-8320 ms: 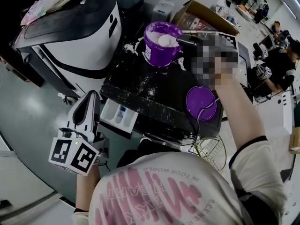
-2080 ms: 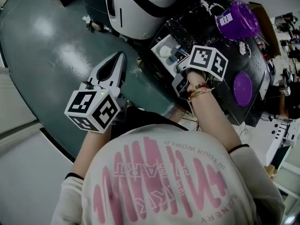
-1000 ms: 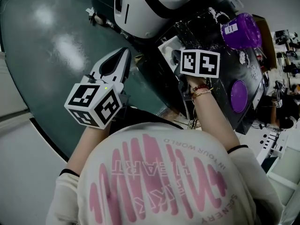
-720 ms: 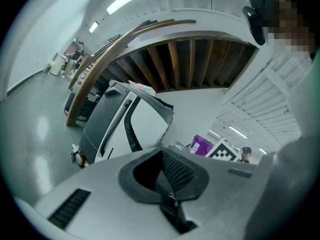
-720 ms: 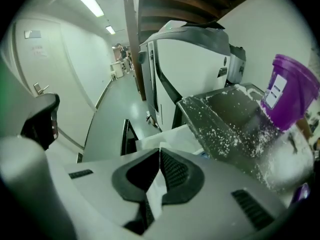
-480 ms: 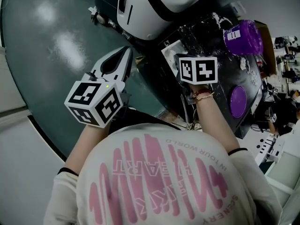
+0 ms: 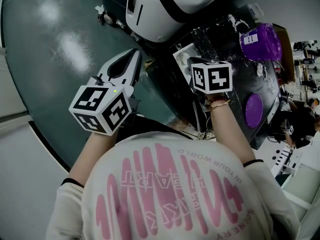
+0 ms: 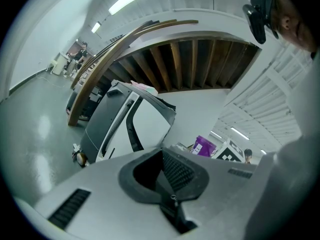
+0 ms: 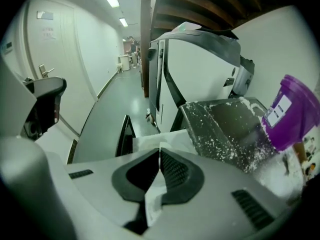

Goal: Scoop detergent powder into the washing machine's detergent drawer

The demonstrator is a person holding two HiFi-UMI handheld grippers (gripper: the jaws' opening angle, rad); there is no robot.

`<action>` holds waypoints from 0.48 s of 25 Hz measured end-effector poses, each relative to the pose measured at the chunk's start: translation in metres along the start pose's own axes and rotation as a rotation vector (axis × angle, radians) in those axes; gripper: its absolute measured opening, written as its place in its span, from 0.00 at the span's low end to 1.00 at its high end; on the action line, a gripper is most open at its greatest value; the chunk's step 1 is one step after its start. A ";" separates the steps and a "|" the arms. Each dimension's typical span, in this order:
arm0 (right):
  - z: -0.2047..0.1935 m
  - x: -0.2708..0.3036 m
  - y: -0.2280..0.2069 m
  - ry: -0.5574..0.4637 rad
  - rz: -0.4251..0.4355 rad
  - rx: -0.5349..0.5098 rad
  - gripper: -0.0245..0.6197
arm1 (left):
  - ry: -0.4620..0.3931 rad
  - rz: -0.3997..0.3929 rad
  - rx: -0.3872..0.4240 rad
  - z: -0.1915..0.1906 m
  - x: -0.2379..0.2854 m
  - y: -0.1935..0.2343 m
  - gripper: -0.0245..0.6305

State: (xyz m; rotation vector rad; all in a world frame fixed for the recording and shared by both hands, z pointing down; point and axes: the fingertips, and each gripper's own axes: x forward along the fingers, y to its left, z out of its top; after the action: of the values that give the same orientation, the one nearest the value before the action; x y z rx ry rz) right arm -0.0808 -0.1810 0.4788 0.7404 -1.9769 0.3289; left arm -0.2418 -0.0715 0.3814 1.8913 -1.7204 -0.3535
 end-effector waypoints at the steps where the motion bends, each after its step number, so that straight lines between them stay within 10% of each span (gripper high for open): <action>1: 0.000 0.000 0.000 -0.001 -0.003 -0.018 0.04 | 0.000 -0.001 0.000 0.000 0.000 0.000 0.04; 12: 0.000 -0.002 0.004 0.007 -0.054 -0.200 0.04 | -0.005 0.010 0.003 -0.002 -0.004 -0.002 0.04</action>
State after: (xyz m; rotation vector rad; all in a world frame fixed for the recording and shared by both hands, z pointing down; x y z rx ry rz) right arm -0.0827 -0.1771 0.4769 0.6616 -1.9454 0.0999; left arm -0.2397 -0.0669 0.3812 1.8851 -1.7347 -0.3523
